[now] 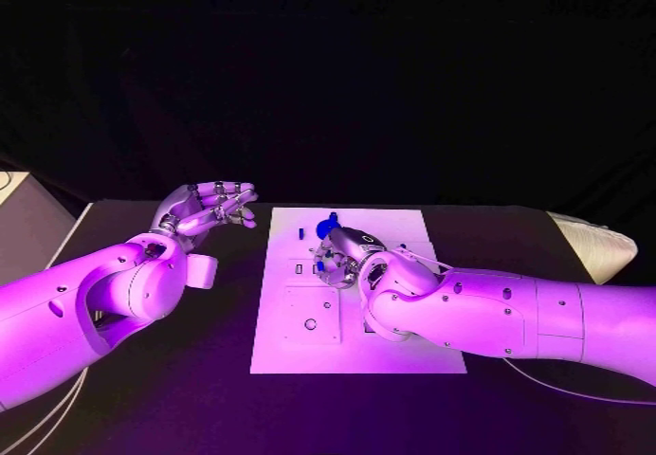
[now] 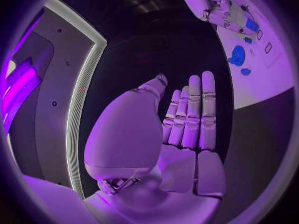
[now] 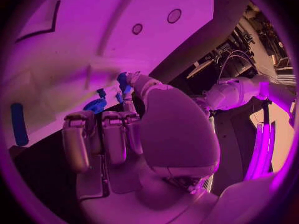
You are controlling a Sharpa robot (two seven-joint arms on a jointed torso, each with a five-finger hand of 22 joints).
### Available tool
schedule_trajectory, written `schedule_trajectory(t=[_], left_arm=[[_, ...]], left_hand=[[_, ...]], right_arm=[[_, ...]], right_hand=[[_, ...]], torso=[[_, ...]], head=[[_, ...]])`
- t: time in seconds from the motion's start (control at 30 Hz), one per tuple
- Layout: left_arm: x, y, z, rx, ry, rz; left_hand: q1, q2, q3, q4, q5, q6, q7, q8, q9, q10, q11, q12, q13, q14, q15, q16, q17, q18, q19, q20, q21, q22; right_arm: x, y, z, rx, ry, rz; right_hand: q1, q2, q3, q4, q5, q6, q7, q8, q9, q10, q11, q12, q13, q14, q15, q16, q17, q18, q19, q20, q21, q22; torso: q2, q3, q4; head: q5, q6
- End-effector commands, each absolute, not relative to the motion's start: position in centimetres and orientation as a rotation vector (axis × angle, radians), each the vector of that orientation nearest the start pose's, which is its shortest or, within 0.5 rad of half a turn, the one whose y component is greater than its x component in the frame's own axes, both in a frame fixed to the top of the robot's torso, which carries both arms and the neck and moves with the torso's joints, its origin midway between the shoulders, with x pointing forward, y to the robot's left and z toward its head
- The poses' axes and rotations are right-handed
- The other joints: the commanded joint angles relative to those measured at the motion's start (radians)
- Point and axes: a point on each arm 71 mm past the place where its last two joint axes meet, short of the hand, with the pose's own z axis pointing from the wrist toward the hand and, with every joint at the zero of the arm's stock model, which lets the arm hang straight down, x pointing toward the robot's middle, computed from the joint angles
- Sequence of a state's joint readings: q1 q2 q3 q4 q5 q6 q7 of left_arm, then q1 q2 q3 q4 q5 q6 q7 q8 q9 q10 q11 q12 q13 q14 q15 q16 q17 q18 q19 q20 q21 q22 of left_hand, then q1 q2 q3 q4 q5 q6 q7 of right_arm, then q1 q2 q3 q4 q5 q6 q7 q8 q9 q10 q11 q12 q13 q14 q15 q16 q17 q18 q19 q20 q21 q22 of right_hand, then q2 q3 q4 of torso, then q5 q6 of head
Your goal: Assemble the parts on the task board
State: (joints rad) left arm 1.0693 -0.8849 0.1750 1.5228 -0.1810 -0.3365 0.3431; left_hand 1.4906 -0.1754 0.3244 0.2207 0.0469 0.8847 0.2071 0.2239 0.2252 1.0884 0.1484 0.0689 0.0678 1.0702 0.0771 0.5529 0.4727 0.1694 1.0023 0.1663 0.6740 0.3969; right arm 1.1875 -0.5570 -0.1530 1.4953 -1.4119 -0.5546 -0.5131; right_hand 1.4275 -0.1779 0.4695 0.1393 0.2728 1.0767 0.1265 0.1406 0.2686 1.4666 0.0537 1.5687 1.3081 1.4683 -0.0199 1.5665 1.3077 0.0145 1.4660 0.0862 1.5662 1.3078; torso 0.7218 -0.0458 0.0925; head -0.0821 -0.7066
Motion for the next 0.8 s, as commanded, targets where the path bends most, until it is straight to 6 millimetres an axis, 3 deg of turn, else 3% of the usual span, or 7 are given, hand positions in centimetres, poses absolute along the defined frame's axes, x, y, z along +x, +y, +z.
schedule_trajectory(t=[0.03,0.8], left_arm=[[49.39,23.43,-16.14,-1.034,1.336,-1.517],[49.38,23.5,-16.16,-1.035,1.338,-1.516]], left_hand=[[-0.004,0.003,0.005,-0.001,0.002,0.005,0.004,-0.003,-0.001,-0.009,0.0,-0.002,0.001,-0.006,0.001,0.007,0.001,0.011,-0.01,0.0,0.006,0.001],[-0.004,0.003,0.005,-0.001,0.002,0.005,0.004,-0.003,-0.001,-0.009,0.0,-0.002,0.001,-0.006,0.001,0.007,0.001,0.011,-0.01,0.0,0.006,0.001]], right_arm=[[46.7,-8.98,-22.18,0.101,1.679,0.568],[47.08,-9.18,-22.75,0.102,1.671,0.55]], right_hand=[[-0.009,0.001,0.005,-0.001,0.006,0.004,0.0,0.011,0.019,0.104,-0.009,0.002,0.263,0.1,-0.005,0.002,0.254,-0.014,0.105,-0.007,0.005,0.263],[-0.038,-0.009,0.007,-0.001,0.001,0.002,-0.002,0.015,0.022,0.104,-0.01,0.002,0.263,0.101,-0.006,0.002,0.255,-0.014,0.105,-0.007,0.005,0.263]], torso=[[-0.001,-0.0015,-0.0014],[-0.001,-0.0024,-0.0007]], head=[[0.0,-0.001],[0.0,-0.005]])
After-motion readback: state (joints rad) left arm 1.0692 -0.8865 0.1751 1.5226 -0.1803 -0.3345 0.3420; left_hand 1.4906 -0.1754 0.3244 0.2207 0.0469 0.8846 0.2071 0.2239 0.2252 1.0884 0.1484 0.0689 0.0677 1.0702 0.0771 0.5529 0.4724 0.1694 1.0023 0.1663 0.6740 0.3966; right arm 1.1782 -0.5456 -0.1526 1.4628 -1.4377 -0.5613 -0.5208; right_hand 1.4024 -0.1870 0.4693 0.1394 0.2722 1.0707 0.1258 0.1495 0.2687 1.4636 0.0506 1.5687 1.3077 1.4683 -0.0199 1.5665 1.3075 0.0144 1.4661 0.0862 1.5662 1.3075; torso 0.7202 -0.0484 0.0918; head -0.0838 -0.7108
